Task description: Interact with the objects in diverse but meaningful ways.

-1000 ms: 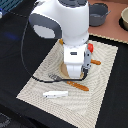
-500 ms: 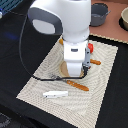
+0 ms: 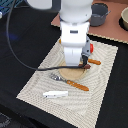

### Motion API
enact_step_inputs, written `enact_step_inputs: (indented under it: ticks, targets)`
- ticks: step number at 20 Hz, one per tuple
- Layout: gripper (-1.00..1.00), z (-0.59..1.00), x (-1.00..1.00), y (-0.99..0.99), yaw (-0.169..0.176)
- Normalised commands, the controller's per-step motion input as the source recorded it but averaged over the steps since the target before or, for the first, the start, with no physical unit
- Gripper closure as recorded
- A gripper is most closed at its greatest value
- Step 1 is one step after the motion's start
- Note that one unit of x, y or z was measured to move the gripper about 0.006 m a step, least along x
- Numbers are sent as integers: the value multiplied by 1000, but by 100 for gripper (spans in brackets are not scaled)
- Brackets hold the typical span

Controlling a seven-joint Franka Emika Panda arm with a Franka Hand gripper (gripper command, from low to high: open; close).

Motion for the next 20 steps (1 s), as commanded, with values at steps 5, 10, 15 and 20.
enact_step_inputs:
  ticks: [5, 10, 15, 20]
  targets:
    - [-100, 290, -376, 651, -94]
    - [-100, 69, -447, 480, -140]
    - [-100, 1, -504, 407, -132]
    - [-100, -114, -548, 311, -81]
